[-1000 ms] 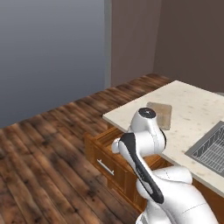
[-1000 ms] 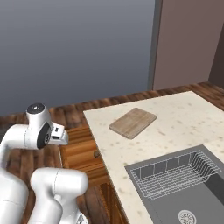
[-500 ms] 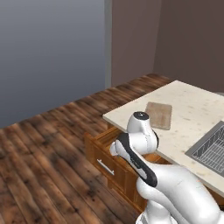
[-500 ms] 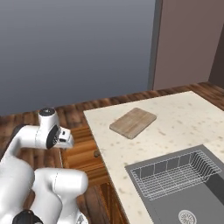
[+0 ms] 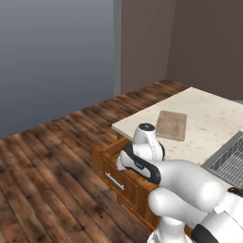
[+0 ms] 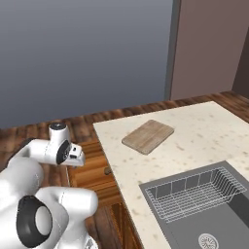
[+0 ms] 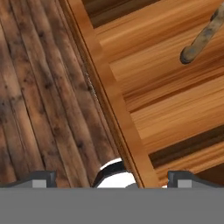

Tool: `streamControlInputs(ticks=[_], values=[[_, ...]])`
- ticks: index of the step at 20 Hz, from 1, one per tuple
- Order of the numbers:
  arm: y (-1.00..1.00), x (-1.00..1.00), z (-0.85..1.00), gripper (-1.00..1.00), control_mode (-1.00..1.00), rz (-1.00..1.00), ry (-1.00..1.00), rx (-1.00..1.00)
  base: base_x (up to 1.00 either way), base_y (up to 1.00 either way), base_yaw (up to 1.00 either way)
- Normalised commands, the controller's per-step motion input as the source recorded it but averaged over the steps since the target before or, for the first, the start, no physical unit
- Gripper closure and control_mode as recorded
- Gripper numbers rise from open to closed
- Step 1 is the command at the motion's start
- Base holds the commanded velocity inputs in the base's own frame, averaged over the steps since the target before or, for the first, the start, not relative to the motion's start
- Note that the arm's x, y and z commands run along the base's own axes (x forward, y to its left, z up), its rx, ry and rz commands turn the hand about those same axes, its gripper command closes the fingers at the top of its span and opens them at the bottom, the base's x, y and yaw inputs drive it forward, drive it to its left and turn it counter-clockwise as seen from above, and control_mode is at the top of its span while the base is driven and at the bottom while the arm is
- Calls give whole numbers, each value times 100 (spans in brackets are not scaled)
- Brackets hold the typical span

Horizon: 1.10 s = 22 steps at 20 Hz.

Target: Pick up the knife from the drawer and place it on the cutting board. Then place the meat from the plate to the cutting board.

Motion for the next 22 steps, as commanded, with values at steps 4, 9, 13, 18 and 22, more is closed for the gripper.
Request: streamControlInputs(ticks=[4, 9, 13, 18, 22], values=[[0, 27, -19, -100, -100, 0, 0, 0, 0, 0, 0], [0, 20, -23, -100, -100, 0, 0, 0, 0, 0, 0], [2, 22, -26, -100, -100, 0, 0, -2, 0, 0, 0], [5, 21, -33, -100, -100, 0, 0, 0, 0, 0, 0], [14, 14, -27, -100, -100, 1, 0, 0, 0, 0, 0]])
